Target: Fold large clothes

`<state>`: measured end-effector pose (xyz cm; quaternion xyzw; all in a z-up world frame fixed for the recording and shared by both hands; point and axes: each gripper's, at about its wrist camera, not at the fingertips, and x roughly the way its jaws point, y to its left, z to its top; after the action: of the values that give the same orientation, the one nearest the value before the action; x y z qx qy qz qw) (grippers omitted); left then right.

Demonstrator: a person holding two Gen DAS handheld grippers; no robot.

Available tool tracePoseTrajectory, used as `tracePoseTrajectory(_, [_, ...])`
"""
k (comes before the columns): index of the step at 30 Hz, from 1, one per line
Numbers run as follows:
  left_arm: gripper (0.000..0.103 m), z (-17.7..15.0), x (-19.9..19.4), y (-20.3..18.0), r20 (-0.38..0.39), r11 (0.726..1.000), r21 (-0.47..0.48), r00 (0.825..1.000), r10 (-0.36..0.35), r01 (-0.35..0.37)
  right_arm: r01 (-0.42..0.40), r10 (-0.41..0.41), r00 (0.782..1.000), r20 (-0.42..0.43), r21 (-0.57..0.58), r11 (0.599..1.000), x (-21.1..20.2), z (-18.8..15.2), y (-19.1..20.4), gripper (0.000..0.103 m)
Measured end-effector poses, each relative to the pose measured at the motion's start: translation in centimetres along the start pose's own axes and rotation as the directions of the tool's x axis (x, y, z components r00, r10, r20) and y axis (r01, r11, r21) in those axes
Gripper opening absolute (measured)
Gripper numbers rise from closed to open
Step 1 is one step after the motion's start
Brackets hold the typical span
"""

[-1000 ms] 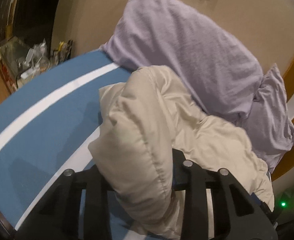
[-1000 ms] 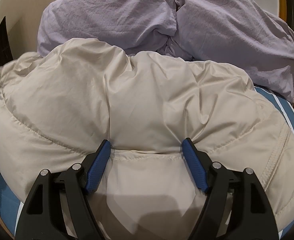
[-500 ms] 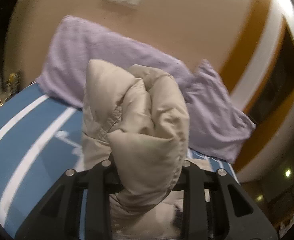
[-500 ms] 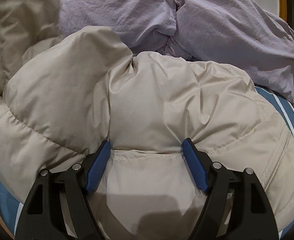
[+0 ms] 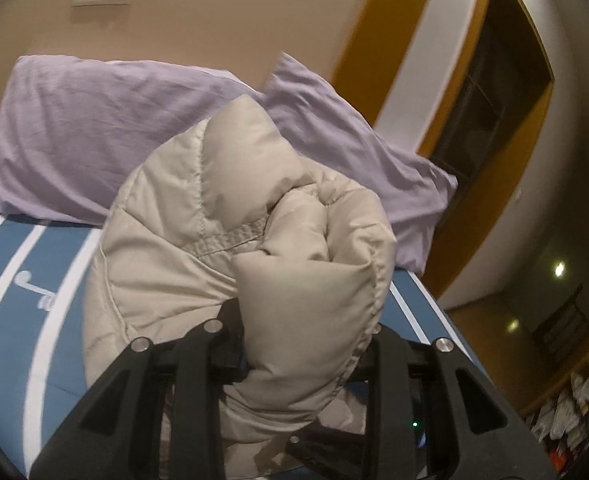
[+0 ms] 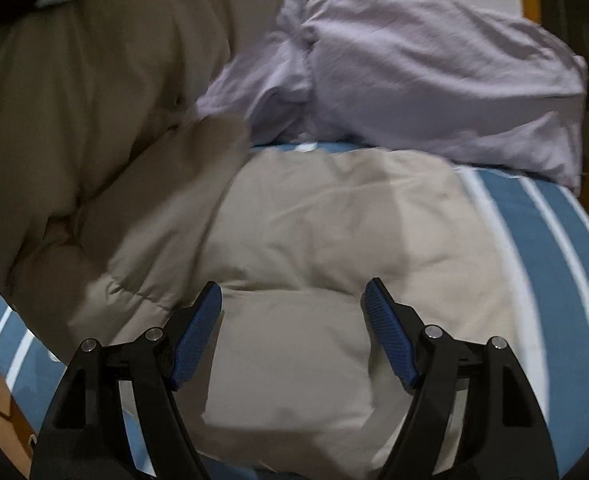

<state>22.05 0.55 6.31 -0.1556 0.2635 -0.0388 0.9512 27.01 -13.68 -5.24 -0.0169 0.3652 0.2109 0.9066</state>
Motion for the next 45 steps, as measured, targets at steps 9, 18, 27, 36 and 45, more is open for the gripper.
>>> tracePoseTrajectory(9, [0.03, -3.0, 4.4, -5.7, -0.104, 0.995, 0.092, 0.994, -0.015, 0.024, 0.109, -0.111, 0.994, 0.019, 0.095, 0.99, -3.1, -1.1, -6.3, 0.076])
tracePoseTrajectory(18, [0.031, -6.4, 8.8, -11.4, -0.187, 0.976, 0.22, 0.981, 0.046, -0.003, 0.17, -0.174, 0.985, 0.003, 0.196, 0.966, -5.1, -2.9, -11.1, 0.076])
tracePoseTrajectory(27, [0.061, -6.3, 7.7, -13.0, -0.194, 0.968, 0.249, 0.98, 0.031, 0.019, 0.185, -0.193, 0.981, 0.009, 0.247, 0.951, -6.7, -3.3, -13.3, 0.076])
tracePoseTrajectory(36, [0.075, -4.1, 2.9, -10.8, -0.121, 0.978, 0.211, 0.993, 0.017, 0.008, 0.169, -0.183, 0.982, 0.041, 0.233, 0.958, -8.1, -2.5, -12.6, 0.076])
tracePoseTrajectory(45, [0.086, -0.6, 0.6, -2.9, -0.028, 0.973, 0.133, 0.98, 0.195, -0.19, 0.168, -0.183, 0.982, 0.044, 0.242, 0.956, -8.8, -2.3, -12.1, 0.08])
